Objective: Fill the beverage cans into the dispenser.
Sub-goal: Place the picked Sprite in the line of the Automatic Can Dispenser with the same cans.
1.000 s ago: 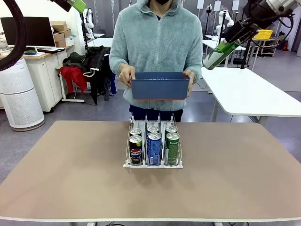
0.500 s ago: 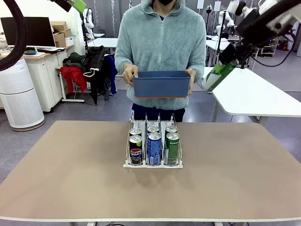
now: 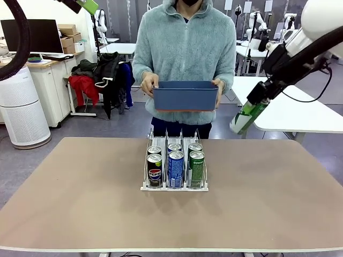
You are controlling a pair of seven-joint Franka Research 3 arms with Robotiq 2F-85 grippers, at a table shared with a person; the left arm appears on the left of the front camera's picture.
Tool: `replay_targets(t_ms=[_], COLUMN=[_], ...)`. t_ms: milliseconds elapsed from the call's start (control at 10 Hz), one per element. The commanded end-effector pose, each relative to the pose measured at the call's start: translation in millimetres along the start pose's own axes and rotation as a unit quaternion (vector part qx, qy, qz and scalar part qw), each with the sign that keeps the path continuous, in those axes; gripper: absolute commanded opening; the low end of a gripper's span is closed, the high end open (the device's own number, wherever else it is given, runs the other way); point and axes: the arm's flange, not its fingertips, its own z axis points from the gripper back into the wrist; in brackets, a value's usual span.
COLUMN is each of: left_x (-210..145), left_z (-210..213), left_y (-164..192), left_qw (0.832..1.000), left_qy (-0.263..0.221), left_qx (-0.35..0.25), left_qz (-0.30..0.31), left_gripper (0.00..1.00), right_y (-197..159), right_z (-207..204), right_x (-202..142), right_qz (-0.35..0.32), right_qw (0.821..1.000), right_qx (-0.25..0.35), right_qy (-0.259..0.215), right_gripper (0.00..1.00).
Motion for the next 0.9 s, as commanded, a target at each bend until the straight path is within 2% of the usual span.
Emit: replay_targets(t_ms=[0, 100, 200, 400, 500, 600, 800], left_x=[-1.0, -1.0, -1.0, -1.0, -1.0, -1.0, -1.0], left_z=[-0.3, -0.3, -0.3, -0.3, -0.3, -0.3, -0.3], left_y=[0.1, 0.1, 0.1, 0.1, 0.1, 0.1, 0.1], left_qw=[1.0, 1.0, 1.0, 1.0, 1.0, 1.0, 1.0], left_qy=[0.0, 0.0, 0.0, 0.0, 0.0, 0.0, 0.0], left_qx=[-0.001, -0.001, -0.001, -0.001, -0.001, -0.001, -0.001], left_qz=[0.001, 0.001, 0.001, 0.001, 0.001, 0.001, 0.001], left_gripper=[1.0, 1.0, 1.0, 1.0, 1.0, 1.0, 1.0], right_y=[1.1, -10.5, 1.1, 1.1, -2.6, -3.2, 0.8], right_z=[-3.9, 5.5, -6.9, -6.9, -6.1, -2.6, -20.5], right_x=[-3.1, 5.7, -3.1, -3.1, -2.3, -2.5, 1.0], right_qz=[0.009, 0.011, 0.001, 0.001, 0.001, 0.018, -0.005], right_qw=[1.0, 0.998, 1.0, 1.0, 1.0, 0.999, 1.0], right_qx=[0.002, 0.02, 0.003, 0.003, 0.005, 0.026, -0.005], right_qy=[0.009, -0.064, 0.007, 0.007, -0.003, -0.007, -0.001], right_gripper=[0.58, 0.58, 0.58, 0.58, 0.4, 0.0, 0.0])
